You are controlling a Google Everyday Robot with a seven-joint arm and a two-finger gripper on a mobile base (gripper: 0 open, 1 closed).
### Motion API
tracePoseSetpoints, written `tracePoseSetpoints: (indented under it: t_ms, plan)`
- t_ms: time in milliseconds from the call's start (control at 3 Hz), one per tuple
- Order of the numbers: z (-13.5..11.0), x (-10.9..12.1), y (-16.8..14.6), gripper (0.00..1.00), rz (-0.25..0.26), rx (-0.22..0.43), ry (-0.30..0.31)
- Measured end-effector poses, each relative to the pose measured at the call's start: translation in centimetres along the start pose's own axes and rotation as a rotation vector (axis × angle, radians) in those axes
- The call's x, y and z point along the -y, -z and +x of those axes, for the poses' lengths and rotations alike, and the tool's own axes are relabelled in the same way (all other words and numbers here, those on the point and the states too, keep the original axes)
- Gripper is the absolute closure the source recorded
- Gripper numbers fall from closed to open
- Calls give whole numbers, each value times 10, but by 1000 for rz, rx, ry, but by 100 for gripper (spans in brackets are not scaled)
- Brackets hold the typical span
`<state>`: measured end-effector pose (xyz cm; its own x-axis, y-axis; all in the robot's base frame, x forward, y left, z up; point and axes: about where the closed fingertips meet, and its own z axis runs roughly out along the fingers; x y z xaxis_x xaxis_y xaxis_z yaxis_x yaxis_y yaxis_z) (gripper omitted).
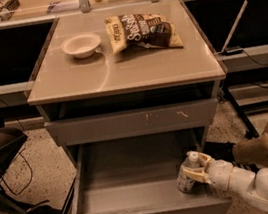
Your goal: Place blue plastic bottle into middle drawer
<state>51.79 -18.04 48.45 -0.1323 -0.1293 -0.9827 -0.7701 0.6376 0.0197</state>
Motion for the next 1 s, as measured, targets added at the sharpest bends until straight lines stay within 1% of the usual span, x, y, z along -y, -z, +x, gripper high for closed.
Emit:
tracePoseSetpoints:
  t_ms: [333, 1000]
  plan:
    - [0, 0, 0, 70, 0, 0, 0]
    - [0, 0, 0, 24, 0, 0, 0]
